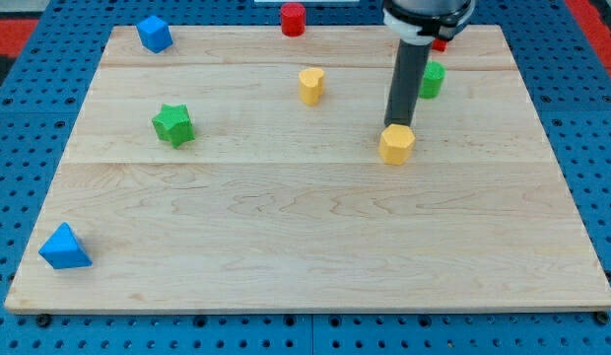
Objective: Move the yellow hexagon to the bottom of the board
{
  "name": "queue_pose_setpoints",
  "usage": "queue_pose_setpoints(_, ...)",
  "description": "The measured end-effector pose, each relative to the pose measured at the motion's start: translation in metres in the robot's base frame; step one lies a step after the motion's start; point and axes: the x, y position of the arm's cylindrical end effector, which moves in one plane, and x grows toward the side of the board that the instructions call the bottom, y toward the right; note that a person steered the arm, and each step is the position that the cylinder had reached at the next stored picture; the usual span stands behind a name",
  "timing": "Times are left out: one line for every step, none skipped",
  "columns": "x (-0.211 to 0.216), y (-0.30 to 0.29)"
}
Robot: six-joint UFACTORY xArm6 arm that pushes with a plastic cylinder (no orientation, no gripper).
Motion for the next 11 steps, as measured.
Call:
queue_pose_setpoints(0.022,-0.007)
queue_pose_setpoints(0.035,0.014)
queue_pose_setpoints(0.05,0.028)
queue_pose_setpoints(0.056,0.01)
queue_pose_setpoints(0.069,-0.019)
queue_pose_setpoints(0.072,0.004)
queue_pose_setpoints(0.089,0.017)
queue_pose_setpoints(0.105,-0.001)
queue_pose_setpoints(0.105,-0.05)
queue_pose_setpoints(0.106,-0.087)
queue_pose_setpoints(0.102,-0.101)
